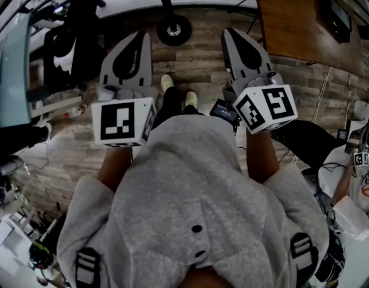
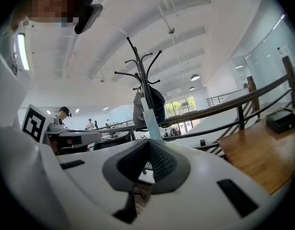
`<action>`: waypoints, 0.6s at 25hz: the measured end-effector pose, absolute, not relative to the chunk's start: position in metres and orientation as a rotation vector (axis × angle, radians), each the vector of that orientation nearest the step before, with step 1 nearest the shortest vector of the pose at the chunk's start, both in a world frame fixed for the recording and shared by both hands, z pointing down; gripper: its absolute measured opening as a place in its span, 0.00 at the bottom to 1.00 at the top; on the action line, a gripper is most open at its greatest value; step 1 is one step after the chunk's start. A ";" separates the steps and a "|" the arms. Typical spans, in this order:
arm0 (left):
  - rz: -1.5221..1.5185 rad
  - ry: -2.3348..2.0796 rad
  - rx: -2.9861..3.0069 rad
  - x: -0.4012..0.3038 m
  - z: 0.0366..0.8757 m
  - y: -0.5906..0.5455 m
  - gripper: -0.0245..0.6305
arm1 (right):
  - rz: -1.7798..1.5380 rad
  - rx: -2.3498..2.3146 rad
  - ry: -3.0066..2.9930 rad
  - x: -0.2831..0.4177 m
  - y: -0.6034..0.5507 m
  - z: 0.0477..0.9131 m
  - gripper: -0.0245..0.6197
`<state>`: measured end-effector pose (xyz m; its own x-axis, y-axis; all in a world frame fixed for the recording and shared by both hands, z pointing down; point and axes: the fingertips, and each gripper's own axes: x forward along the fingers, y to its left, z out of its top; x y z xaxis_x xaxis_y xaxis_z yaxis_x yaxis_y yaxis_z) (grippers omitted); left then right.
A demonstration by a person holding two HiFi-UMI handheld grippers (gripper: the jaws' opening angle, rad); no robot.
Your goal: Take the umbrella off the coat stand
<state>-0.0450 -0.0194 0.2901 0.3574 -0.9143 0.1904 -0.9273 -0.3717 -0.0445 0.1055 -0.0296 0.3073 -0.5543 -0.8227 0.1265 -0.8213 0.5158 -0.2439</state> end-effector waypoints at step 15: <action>0.240 -1.667 2.507 -0.095 0.299 -0.074 0.06 | -0.424 -1.512 2.773 0.045 -0.080 0.307 0.05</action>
